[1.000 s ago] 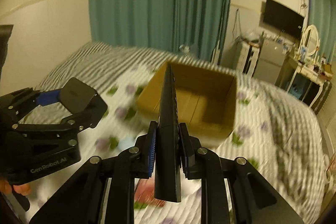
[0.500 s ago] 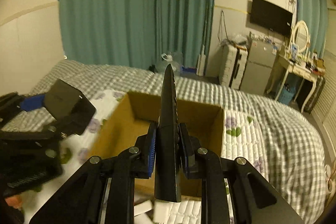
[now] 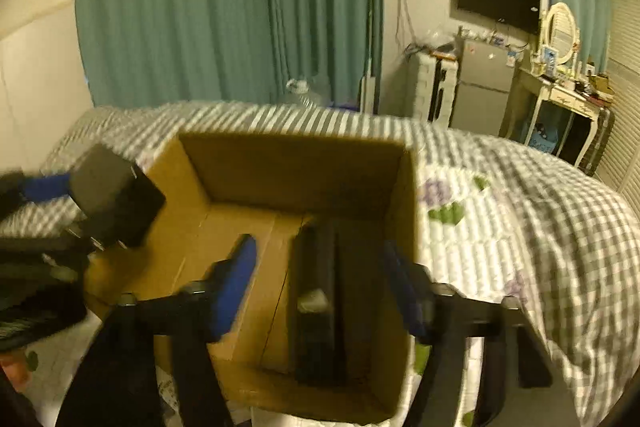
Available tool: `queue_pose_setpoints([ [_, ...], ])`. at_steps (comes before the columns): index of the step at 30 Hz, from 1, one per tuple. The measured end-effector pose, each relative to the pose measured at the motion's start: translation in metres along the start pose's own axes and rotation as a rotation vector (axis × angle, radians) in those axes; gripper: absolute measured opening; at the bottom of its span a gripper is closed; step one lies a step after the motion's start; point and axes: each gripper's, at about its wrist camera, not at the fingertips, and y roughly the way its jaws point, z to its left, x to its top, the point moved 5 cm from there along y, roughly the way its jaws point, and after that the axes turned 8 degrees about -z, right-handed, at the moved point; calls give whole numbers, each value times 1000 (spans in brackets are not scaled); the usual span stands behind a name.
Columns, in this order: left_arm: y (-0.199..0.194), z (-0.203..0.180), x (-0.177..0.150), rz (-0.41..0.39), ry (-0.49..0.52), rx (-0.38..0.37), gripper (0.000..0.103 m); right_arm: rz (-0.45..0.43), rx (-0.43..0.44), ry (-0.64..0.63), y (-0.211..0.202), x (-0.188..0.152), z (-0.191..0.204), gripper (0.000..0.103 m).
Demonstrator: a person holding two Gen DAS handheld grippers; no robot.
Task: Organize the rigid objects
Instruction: 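Carry the power bank and remote into the box and open both grippers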
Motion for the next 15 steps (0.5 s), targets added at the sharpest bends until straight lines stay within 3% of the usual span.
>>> queue_pose_setpoints([
  [9,34,-22,-18,81,8,-55,69,-8,-59,-38,-25,10,-21,68],
  [11,35,-26,-21,75,23,-43,76,0,-70,-44,-27,8,-24,72],
  [12,31,-26,-21,58,31,-32,93,0,-84,-47,-30,7,-28,74],
  [13,27,-26,-21,47,33,-23,103,-1,-90,-47,-33,6,-29,74],
  [15,15,-24,-19,26,34,-9,103,1,-104,-50,-40,7,-32,74],
])
